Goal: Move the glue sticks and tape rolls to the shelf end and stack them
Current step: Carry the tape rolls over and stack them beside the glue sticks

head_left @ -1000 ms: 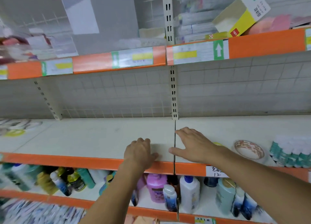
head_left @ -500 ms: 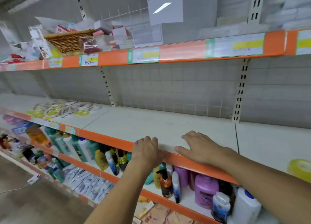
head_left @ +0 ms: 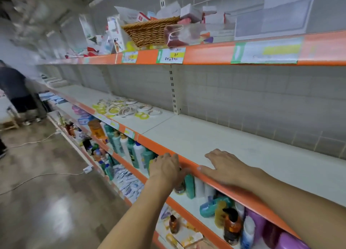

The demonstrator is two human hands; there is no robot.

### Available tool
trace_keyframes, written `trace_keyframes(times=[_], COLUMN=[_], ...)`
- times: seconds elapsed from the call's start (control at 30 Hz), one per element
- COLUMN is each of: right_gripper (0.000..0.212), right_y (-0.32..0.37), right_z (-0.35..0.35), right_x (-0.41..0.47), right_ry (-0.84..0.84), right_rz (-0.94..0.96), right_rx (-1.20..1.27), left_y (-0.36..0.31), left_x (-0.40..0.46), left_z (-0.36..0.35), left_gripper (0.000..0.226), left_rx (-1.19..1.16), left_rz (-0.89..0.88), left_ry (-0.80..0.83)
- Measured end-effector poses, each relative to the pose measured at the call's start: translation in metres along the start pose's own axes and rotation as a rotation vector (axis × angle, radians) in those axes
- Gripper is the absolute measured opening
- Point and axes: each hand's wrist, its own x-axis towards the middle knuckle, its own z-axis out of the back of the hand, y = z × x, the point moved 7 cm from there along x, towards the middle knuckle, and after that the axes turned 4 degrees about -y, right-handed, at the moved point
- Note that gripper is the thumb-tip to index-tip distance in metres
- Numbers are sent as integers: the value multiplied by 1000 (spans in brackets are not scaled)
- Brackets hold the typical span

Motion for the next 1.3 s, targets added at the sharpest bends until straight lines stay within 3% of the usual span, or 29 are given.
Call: trace_keyframes(times=[0.23,0.4,0.53,0.8,1.3], right_gripper=[73,84,70,67,69], right_y=[45,67,81,110,135], right_z=[-2,-1,-14,-36,-53], right_x=[104,177,226,314,456], right_ry=[-11,21,37,35,-150], right_rz=[101,117,139,136,-179], right_rx=[-3,-2,-10,-13,98], left_y=[67,110,140,200,265], left_x=[68,123,154,224,408], left_z=[11,14,11,-2,-23], left_gripper=[59,57,52,50,66], left_rx=[16,-6,-23,-59,-37], left_rz=[91,114,143,114,-308], left_ry=[3,-38,-17,-3,-39])
